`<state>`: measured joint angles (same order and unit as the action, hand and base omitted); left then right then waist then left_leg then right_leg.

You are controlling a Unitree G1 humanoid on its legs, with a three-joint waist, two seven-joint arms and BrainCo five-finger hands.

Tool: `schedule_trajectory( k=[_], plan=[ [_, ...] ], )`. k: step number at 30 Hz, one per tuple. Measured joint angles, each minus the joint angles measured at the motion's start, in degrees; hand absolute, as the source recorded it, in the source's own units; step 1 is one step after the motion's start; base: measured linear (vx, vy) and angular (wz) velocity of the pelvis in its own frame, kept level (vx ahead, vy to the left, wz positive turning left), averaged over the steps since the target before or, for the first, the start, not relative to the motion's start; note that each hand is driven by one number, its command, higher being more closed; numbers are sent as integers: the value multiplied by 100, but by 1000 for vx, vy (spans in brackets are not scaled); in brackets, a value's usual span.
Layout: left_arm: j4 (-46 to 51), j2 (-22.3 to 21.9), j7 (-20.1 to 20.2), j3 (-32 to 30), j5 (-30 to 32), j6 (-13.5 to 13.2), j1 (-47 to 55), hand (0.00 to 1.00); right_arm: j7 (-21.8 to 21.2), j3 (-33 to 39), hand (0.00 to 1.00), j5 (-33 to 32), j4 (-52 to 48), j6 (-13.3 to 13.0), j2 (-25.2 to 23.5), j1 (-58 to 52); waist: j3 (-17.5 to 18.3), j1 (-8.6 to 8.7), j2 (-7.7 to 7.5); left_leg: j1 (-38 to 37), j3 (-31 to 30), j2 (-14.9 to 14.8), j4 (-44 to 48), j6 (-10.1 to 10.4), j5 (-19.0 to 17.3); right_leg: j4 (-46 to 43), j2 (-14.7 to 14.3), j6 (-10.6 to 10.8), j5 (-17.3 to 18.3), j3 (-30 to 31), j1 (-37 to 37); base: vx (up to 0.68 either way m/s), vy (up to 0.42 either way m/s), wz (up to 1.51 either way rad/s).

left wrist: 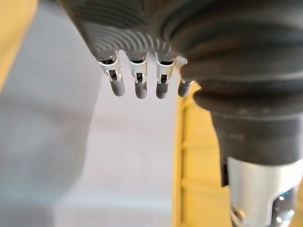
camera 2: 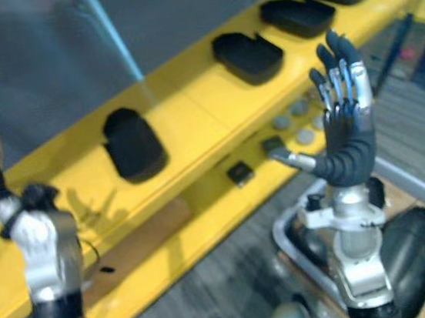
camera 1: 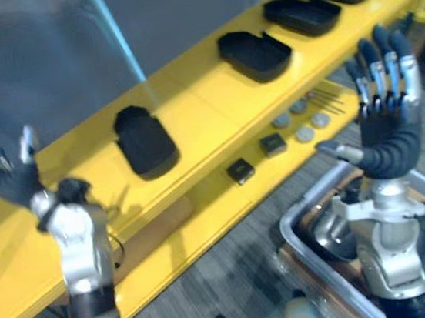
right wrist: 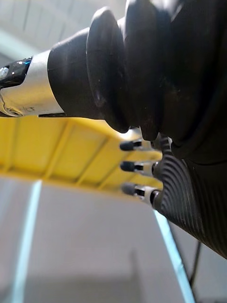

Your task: Walk over and take plastic housings, then place them on the shelf

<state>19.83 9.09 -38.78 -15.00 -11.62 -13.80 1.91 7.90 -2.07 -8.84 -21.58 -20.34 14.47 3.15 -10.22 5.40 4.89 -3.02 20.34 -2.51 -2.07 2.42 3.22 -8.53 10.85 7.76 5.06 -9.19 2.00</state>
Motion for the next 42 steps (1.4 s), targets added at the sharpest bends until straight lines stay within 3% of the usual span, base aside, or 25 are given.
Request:
schedule_trajectory(
  k=[2,6,10,15,19,25,32,42],
  plan=[
    [121,-184,196,-45,140,-1,533,0,-56,-187,100,-10,179,86,-136,17,40,-212,-35,4,-244,21,-59,-31,76,244,-1,1,-121,-253,234,14,14,56],
    [-25,-573,405,-57,318,198,1355,0,-51,-640,100,14,411,244,-396,43,155,-417,-237,25,-518,110,-259,-52,208,486,1,10,-188,-554,416,15,31,43],
    [-1500,-609,931,-53,386,291,1770,0,-16,-779,100,5,769,335,-508,68,241,-650,-541,135,-664,141,-272,-65,239,521,16,-22,-170,-716,420,23,18,19],
    [-3703,-594,1450,129,307,182,1743,0,-24,-842,100,-168,1812,549,-484,428,248,-695,-707,218,-750,131,-292,-80,271,503,20,-61,-164,-797,393,9,10,10],
    [-4738,-501,1918,587,313,120,1637,0,-36,-866,100,-252,2566,785,-348,828,148,-796,-651,325,-755,95,-290,-76,329,513,-15,-110,-186,-792,283,0,0,0],
    [-5624,-454,2561,731,99,143,1543,0,-229,-782,100,-291,3124,800,-281,1291,-144,-806,-612,420,-739,17,-266,-54,403,461,-100,-168,-247,-756,183,0,0,-1],
    [-6025,-288,2784,722,-197,136,1331,0,-687,-766,100,-504,3150,1102,-216,1853,-503,-890,-552,485,-787,-70,-267,-9,457,383,-192,-219,-244,-776,109,-2,-2,1],
    [-6051,-282,2884,741,-197,127,1015,0,-878,-751,100,-809,4029,1171,-125,2978,-903,-1007,-426,565,-896,-80,-266,-17,528,195,-170,-217,-194,-839,1,-8,9,5]
  ],
)
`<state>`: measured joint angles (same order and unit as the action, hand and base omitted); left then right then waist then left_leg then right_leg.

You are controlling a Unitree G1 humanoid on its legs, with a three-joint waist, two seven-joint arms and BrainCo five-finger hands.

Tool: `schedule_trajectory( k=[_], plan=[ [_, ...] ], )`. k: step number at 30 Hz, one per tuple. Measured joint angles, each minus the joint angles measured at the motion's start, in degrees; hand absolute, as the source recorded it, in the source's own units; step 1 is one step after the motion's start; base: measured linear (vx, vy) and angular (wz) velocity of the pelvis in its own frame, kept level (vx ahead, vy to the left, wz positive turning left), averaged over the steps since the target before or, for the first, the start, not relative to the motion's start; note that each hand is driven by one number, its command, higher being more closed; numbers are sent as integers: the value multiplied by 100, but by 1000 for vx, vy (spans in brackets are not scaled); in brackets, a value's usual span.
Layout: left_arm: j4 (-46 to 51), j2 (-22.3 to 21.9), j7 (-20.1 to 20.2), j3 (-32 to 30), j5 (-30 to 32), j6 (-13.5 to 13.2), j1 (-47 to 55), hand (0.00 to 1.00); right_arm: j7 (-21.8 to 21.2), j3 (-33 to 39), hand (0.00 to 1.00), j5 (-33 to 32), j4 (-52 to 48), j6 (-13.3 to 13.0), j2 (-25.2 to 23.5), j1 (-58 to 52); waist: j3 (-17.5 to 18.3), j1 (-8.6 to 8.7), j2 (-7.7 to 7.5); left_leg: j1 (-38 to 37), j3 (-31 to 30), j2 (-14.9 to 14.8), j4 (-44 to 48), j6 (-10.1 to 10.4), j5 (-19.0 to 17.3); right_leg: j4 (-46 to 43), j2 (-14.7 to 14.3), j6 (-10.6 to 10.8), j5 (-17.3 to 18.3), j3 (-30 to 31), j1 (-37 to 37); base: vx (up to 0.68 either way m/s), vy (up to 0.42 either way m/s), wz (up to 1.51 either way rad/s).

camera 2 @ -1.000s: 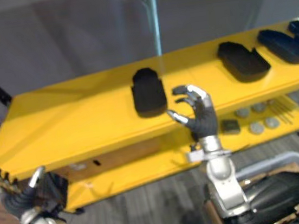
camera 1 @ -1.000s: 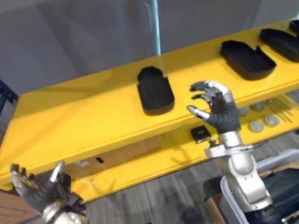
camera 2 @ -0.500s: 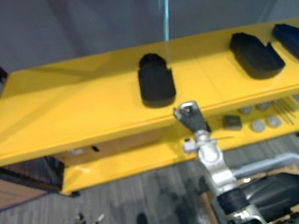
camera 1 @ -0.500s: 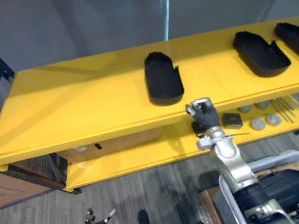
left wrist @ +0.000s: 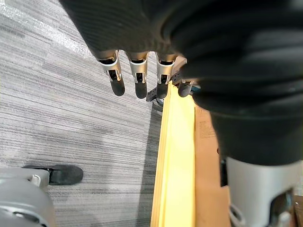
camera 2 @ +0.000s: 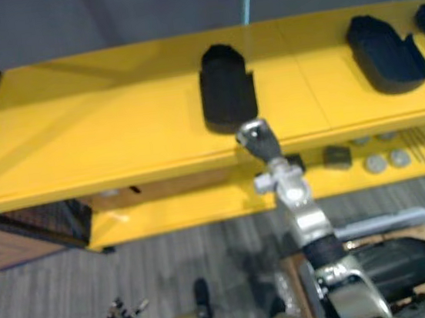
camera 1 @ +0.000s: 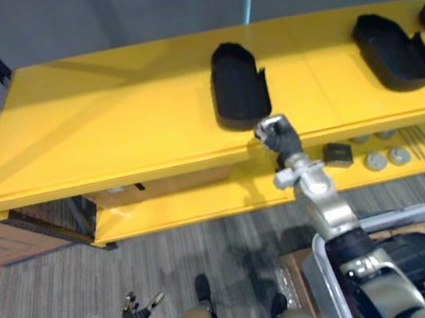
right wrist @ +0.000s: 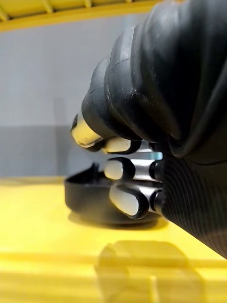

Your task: Walk over and take plastic housings, then place them on the shelf

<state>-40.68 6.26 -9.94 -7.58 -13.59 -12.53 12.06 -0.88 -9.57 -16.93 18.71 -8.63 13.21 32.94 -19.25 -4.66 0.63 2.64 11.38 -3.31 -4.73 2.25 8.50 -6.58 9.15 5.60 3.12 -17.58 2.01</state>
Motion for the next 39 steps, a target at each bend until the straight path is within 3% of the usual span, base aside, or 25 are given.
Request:
schedule_trajectory(
  k=[9,14,17,26,30,33,39],
  plan=[
    [2,-6,-7,162,-9,20,-91,0,-22,59,100,-263,675,18,-30,420,-100,-99,38,29,-149,-2,3,1,42,-85,-1,9,51,-138,17,11,-2,7],
    [-5,-22,-9,169,-8,12,-87,0,-23,219,100,-311,1024,28,-21,652,-213,-103,207,-87,-184,8,2,8,45,-239,49,36,167,-156,84,-11,5,3],
    [-76,-22,-37,171,-9,12,-77,0,-16,216,100,-302,1188,28,-23,674,-224,-108,229,-70,-201,-7,1,27,56,-302,78,20,224,-165,23,-12,7,2],
    [-97,-22,-102,221,-160,9,-79,0,348,390,100,-134,1605,5,-8,928,-231,-116,241,-57,-235,-9,3,30,61,-340,76,19,224,-213,28,16,-11,1],
    [-95,-22,-113,277,-179,1,-91,0,355,428,100,-127,1848,-9,45,1138,-280,-122,333,-60,-239,-8,3,30,61,-362,80,18,226,-214,27,0,0,0],
    [-97,-23,-121,379,-190,-5,-88,0,359,432,100,-56,1860,-71,49,1200,-340,-126,425,-64,-251,-13,3,37,66,-392,82,11,238,-222,25,0,0,0],
    [-102,-27,-126,387,-232,-10,-86,0,443,433,100,-33,2123,-211,125,1355,-358,-173,432,-64,-300,-14,3,52,76,-503,105,4,358,-260,-5,4,-19,4]
  ],
)
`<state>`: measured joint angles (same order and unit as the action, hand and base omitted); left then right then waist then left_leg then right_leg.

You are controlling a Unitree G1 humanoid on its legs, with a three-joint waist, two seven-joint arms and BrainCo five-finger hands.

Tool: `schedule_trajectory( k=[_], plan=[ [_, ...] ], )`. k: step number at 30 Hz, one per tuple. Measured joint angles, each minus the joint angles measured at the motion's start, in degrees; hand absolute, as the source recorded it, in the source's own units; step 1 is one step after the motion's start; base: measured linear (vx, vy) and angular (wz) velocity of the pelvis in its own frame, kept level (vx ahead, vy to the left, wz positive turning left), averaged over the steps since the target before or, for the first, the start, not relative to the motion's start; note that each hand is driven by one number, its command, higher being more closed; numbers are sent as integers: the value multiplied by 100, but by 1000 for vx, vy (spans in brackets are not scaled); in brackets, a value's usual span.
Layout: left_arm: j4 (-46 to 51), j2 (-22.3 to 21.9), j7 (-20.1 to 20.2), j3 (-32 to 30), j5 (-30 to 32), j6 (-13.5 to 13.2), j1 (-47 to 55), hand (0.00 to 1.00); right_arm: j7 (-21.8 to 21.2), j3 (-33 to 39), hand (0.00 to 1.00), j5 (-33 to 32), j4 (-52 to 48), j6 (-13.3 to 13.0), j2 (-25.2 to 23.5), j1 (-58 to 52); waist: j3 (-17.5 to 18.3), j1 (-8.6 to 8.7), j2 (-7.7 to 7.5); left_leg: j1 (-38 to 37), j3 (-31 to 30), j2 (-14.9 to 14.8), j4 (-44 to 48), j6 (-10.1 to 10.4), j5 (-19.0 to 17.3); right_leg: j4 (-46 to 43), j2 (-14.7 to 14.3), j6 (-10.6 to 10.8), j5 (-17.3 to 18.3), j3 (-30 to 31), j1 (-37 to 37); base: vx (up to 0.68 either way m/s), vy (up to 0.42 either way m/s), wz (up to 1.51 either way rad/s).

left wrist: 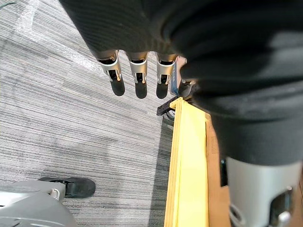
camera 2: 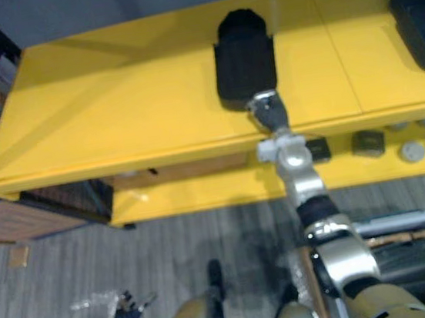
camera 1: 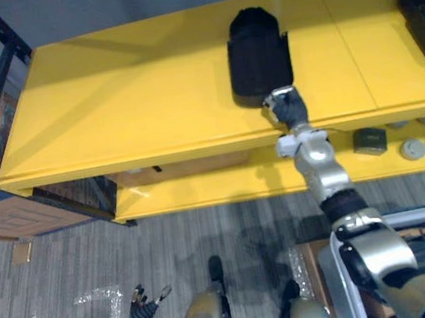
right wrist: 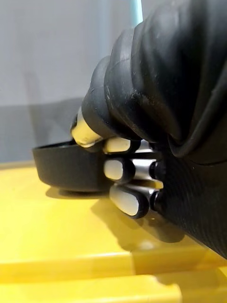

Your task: Walk over and take plastic housings, then place them on the shelf

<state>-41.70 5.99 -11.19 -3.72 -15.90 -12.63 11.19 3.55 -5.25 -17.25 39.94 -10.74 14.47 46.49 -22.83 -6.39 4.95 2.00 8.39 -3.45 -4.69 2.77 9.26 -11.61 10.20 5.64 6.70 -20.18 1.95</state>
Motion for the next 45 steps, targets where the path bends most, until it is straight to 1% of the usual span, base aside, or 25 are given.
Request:
schedule_trajectory(
  k=[2,5,8,9,10,18,21,22,23,24,25,26,27,28,29,31,32,34,35,36,39,40,41,43,45],
  plan=[
    [1,0,0,3,0,-4,-1,0,6,2,100,-1,134,-69,47,79,-2,-33,4,0,-3,-1,0,0,0,-26,3,0,18,-4,-4,17,-16,0],
    [2,-2,-4,4,17,-45,-1,0,6,4,100,0,220,-70,136,238,-56,-65,31,-3,-9,4,1,0,0,-72,10,2,30,-8,-3,0,0,0],
    [3,-3,-4,6,113,-105,0,0,5,4,100,0,223,-76,170,349,-165,-73,37,-1,-10,6,1,1,1,-85,15,3,33,-9,-11,0,0,0],
    [4,-3,-3,9,117,-110,-1,0,-6,4,100,0,223,-130,171,357,-186,-73,37,-2,-10,10,1,1,1,-83,18,4,34,-8,-11,0,0,0],
    [3,-2,-3,9,113,-111,0,0,-22,3,100,0,224,-172,171,359,-188,-74,36,-1,-8,14,2,0,2,-83,20,5,35,-7,-15,0,0,0],
    [5,-2,-2,45,112,-174,-3,0,-221,-3,100,4,154,-227,170,336,-188,-68,35,-24,17,1,2,1,1,-57,8,2,37,18,-24,-1,-1,0],
    [-1,-3,-1,45,110,-177,-4,0,-227,-20,100,92,-1116,-282,108,-147,-187,-54,31,-30,50,-24,1,10,-6,19,-27,1,25,58,-21,-1,-17,-9],
    [-9,-2,-2,39,111,-177,-1,0,-234,-128,100,261,-1931,-278,57,-455,-199,-44,4,-60,127,-54,0,36,-25,66,-61,-9,0,128,-22,21,-32,-30],
    [-36,4,-4,31,110,-177,0,0,-265,-278,100,380,-2622,-259,2,-767,-193,-16,-35,-88,185,-83,0,50,-37,123,-105,-20,-29,194,-13,23,-37,-28],
    [-37,7,-5,19,110,-178,2,0,-294,-337,100,442,-2999,-221,-32,-944,-179,32,-67,-87,189,-96,0,57,-43,155,-129,-22,-41,196,-2,34,-42,-19],
    [-47,16,-11,-2,110,-180,8,0,-377,-470,100,501,-3631,-122,-75,-1286,-146,121,-139,-89,214,-120,-1,73,-54,192,-144,-32,-51,216,0,39,-38,-20],
    [-56,21,-18,-7,111,-187,11,0,-410,-531,100,559,-4150,-17,-77,-1617,-98,164,-228,-101,317,-155,-1,98,-72,255,-186,-48,-92,304,-16,40,-30,-28],
    [-60,24,-31,-10,112,-193,14,0,-428,-515,100,580,-4366,18,-75,-1764,-75,184,-273,-105,349,-167,-1,103,-77,300,-210,-50,-122,336,-17,43,-26,-29],
    [-89,28,-54,-25,111,-232,14,0,-450,-433,0,576,-4775,79,-42,-2051,-29,281,-358,-100,373,-178,-1,111,-83,365,-250,-49,-175,358,6,41,-20,-19],
    [-102,28,-62,-29,111,-247,14,0,-451,-359,0,577,-4963,98,-20,-2204,2,327,-414,-101,401,-185,-2,115,-86,397,-262,-54,-195,382,6,45,-18,-21],
    [-105,-37,-105,-233,111,-397,20,0,-250,153,0,675,-5676,94,61,-2863,90,458,-565,-105,489,-200,-2,111,-112,532,-324,-44,-288,463,19,28,-15,-20],
    [-98,-39,-114,-273,111,-429,21,0,-182,336,0,704,-5808,86,84,-3022,111,498,-596,-105,499,-197,-2,106,-118,547,-322,-38,-299,471,20,8,7,-10],
    [-104,-52,-140,-442,112,-564,37,0,183,1060,0,743,-6007,-52,145,-3567,258,604,-699,-117,614,-194,-6,110,-163,658,-325,-15,-365,586,16,-2,31,-21],
    [-106,-51,-166,-458,111,-610,56,0,277,1208,0,745,-6007,-67,143,-3674,293,594,-718,-148,670,-198,-10,114,-188,701,-329,-18,-399,641,21,7,47,-46],
    [-108,-70,-169,-459,60,-677,126,0,541,1589,0,760,-6008,-161,141,-4019,442,638,-734,-209,792,-198,-35,111,-236,783,-320,5,-443,759,45,15,42,-37],
    [-107,-140,-177,-460,-18,-858,221,0,881,2007,0,785,-5981,-309,87,-4555,716,801,-741,-219,869,-188,-40,106,-267,867,-305,19,-466,826,48,37,24,-20],
    [-105,-171,-201,-460,-86,-896,241,0,986,2185,0,780,-5913,-332,16,-4789,807,821,-758,-278,968,-198,-40,124,-293,892,-319,15,-488,927,54,52,17,-33],
    [-105,-193,-216,-460,-134,-918,242,0,1033,2274,0,763,-5869,-360,-42,-4884,824,837,-758,-325,1007,-197,-40,124,-303,905,-326,14,-497,962,83,48,4,-28],
    [-104,-226,-227,-445,-152,-996,244,0,1067,2525,0,547,-5627,-515,-277,-5228,941,974,-764,-391,1069,-207,-42,148,-323,920,-333,10,-499,1022,122,21,4,-19],
    [-12,-233,-233,-442,-111,-1040,242,0,1162,2639,0,575,-5379,-587,-527,-5591,1043,1067,-743,-404,1131,-233,-43,161,-333,928,-342,0,-505,1094,99,13,7,-18]
  ],
)
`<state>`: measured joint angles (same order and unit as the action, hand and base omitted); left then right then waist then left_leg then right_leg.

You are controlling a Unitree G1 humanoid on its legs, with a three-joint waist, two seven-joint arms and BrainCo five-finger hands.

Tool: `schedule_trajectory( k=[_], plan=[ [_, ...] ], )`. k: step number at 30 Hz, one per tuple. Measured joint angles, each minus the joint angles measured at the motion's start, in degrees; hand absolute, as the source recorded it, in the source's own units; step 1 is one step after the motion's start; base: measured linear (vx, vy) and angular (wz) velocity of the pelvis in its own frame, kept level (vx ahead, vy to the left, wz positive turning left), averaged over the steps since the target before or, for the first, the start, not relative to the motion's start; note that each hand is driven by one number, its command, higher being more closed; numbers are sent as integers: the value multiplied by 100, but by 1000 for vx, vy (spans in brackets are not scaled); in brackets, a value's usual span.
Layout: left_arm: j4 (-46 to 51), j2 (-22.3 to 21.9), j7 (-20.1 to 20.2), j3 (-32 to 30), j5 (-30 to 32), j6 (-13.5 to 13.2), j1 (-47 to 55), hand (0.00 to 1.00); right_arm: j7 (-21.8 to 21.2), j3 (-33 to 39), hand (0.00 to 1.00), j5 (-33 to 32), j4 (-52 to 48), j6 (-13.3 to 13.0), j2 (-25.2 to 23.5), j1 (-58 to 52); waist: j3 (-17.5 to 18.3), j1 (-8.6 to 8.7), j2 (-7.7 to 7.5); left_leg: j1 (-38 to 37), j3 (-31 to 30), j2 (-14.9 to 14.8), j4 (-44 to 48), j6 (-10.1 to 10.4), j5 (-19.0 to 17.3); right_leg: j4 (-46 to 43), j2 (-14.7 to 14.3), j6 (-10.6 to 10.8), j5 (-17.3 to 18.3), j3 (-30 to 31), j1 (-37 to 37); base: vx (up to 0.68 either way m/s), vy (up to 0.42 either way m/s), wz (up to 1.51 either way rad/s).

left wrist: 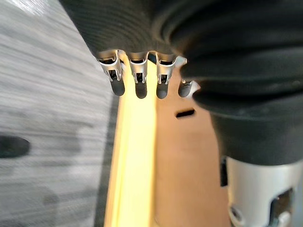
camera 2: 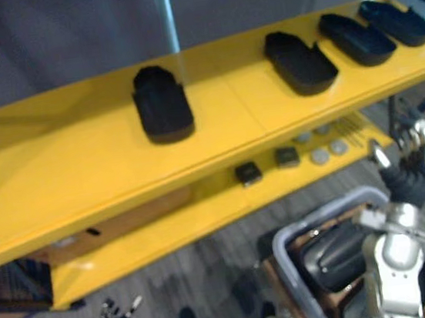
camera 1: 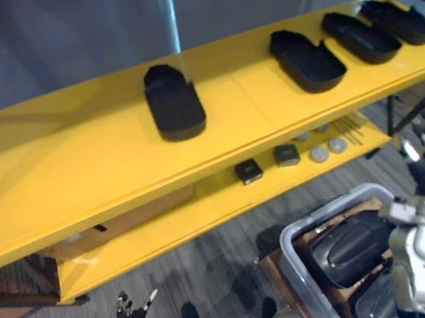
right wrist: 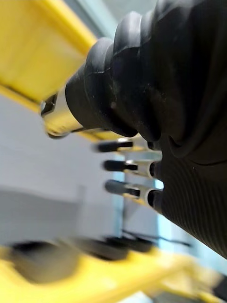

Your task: Walk over and take plastic housings, then place them on the shelf

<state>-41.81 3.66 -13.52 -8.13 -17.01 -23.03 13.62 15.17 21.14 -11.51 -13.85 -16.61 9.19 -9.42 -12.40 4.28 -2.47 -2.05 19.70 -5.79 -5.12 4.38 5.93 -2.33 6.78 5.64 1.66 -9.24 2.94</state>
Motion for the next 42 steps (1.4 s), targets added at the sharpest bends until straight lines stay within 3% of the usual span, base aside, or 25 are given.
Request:
schedule_trajectory(
  k=[6,11,13,15,19,23,25,27,30,32,34,36,38,40,42],
  plan=[
    [802,-66,141,212,103,33,-23,0,115,-121,0,-2,25,-387,-411,-550,117,143,73,6,237,9,1,-23,-16,75,-25,18,-108,213,-120,-12,14,-20],
    [1327,22,532,1078,24,331,-118,0,405,-318,0,72,-203,-336,-416,-453,176,136,39,9,599,16,1,-38,-94,195,-2,101,-226,560,-310,-32,44,-35],
    [1597,103,751,1643,147,489,-155,0,565,-346,0,114,-208,-201,-390,-375,225,195,-16,-19,909,38,12,-49,-147,196,4,146,-315,869,-471,-3,55,-66],
    [1740,170,912,2101,193,578,-245,0,613,-391,0,99,-212,-54,-382,-475,250,336,-67,-146,1249,49,33,-54,-184,237,-13,147,-485,1198,-518,44,48,-86],
    [2084,339,1133,3038,242,645,-630,0,598,-383,0,-131,-226,-69,-382,-1157,406,768,-86,-218,1714,47,33,22,-341,354,-66,200,-613,1673,-644,23,9,-61],
    [2354,321,1260,3803,236,752,-1067,0,565,-398,0,-245,-224,-126,-383,-1630,433,1044,-59,-344,1914,75,32,50,-443,383,-113,252,-601,2019,-694,-11,-25,-49],
    [2500,297,1258,4065,236,905,-1192,0,446,-518,0,-368,-223,-251,-382,-1650,448,1074,-36,-420,2038,84,32,58,-484,381,-136,264,-602,2162,-702,-21,-30,-35],
    [2557,237,1250,4319,241,1096,-1284,0,312,-820,0,-465,-173,-335,-372,-1580,475,1068,-8,-415,1996,116,32,84,-523,347,-120,298,-581,2232,-767,-32,-27,-15],
    [2647,294,1204,4318,435,1307,-1076,0,234,-1181,0,-448,134,-336,-276,-1030,484,899,8,-305,1065,300,340,121,-852,190,-162,347,-545,2563,-915,-18,-20,-50],
    [2676,471,1122,4253,461,1342,-875,0,202,-1379,0,-447,354,-335,-151,-632,492,767,35,108,-111,233,1461,30,-1444,147,-242,324,-571,2751,-961,14,-19,-64],
    [2741,505,964,4006,632,1341,-552,0,172,-1635,0,-455,594,-336,267,2,390,519,320,540,-1553,93,2699,35,-2309,74,-574,328,-653,3153,-1059,-25,89,-104],
    [2868,514,904,3739,692,1317,-308,0,124,-1765,0,-466,795,-339,447,366,296,379,433,617,-1955,166,3081,-45,-2690,11,-676,340,-660,3402,-1119,-126,269,-80],
    [2999,607,893,3530,692,1222,-87,0,134,-1927,0,-472,882,-339,466,433,212,275,345,742,-1846,269,3282,-111,-2858,11,-608,348,-665,3514,-1201,-219,252,-46],
    [2996,744,852,3358,693,1045,54,0,153,-2145,0,-461,877,-339,485,586,132,196,249,842,-1657,317,3316,-186,-2871,-21,-516,95,-579,3535,-1373,-142,118,-34],
    [2987,741,773,3290,682,894,29,0,242,-2185,0,-461,872,-338,506,728,65,143,272,946,-1574,337,3320,-257,-2825,-163,-469,-21,-642,3374,-1532,-39,87,-16]
  ],
)
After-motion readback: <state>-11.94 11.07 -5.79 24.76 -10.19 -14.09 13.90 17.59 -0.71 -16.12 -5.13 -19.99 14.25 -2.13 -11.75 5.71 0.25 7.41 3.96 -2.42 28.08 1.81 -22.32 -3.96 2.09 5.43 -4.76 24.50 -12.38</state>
